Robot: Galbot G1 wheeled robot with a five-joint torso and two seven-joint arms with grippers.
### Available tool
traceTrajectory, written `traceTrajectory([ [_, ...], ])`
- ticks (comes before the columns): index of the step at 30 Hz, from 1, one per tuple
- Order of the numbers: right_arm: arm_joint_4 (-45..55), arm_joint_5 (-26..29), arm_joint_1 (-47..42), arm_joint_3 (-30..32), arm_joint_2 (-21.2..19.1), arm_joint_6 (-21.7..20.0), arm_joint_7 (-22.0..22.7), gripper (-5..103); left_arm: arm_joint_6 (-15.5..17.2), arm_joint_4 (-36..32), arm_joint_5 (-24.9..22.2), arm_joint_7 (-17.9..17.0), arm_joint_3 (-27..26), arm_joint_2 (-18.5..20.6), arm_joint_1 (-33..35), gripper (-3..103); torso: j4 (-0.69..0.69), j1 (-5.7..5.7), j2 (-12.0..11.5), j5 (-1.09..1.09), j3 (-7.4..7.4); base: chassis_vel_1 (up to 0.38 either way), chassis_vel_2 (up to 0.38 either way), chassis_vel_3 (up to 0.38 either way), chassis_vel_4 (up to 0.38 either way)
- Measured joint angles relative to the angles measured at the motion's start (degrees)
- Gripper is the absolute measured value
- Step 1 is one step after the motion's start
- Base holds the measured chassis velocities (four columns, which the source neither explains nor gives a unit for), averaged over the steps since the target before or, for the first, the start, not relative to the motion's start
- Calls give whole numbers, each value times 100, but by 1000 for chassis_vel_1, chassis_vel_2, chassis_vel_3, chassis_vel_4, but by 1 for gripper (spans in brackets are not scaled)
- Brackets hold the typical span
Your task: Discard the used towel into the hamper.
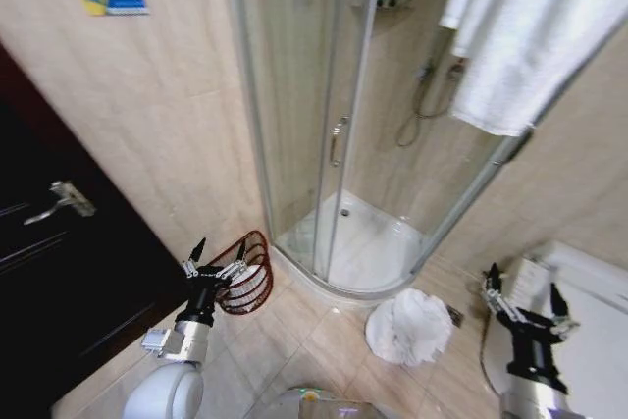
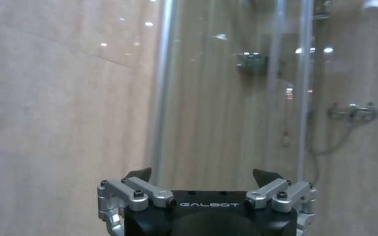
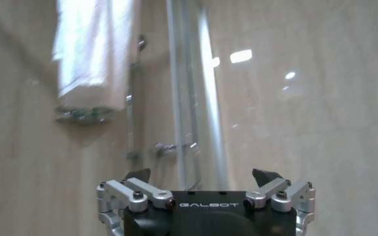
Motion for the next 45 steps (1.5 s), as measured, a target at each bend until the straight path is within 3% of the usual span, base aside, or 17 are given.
traceTrajectory([
  [4,201,206,51,217,-72,-199,14,100,0,0,0,0,0,0,0,100,1,0,0,2,0,-122,-127,-117,-120],
  [12,349,205,144,240,-150,-106,-131,100,0,0,0,0,1,0,-1,100,-2,1,0,1,0,-86,-78,-69,-74],
  [16,432,215,381,152,-786,-467,-152,100,0,0,0,-1,-1,-1,1,100,2,0,0,1,0,0,0,0,0],
  [17,432,215,381,152,-786,-467,-152,100,0,0,0,-1,-1,-1,1,100,2,0,0,1,0,0,0,0,0],
  [20,439,361,809,196,-1427,-781,-46,100,0,0,0,0,0,-1,0,100,3,0,0,3,0,0,0,0,0],
  [21,439,361,809,196,-1427,-781,-46,100,0,0,0,0,0,-1,0,100,3,0,0,3,0,0,0,0,0],
  [25,525,773,1348,405,-2215,-1236,69,100,0,0,0,0,0,0,1,100,1,1,-1,3,1,0,0,0,0],
  [28,544,1057,1513,554,-2539,-1365,48,100,0,0,0,0,-1,0,1,100,0,1,-1,2,1,0,0,0,0],
  [33,538,1388,1714,736,-2936,-1436,18,100,0,0,0,0,0,0,1,100,0,0,0,2,1,0,0,0,0],
  [40,335,1975,2251,1070,-3876,-1504,30,100,0,0,-1,0,-1,0,1,100,1,-1,0,1,0,-10,11,21,-15],
  [45,239,2100,2342,1105,-4109,-1491,19,100,0,0,0,0,0,0,1,100,1,-1,0,2,0,-82,84,99,-76],
])
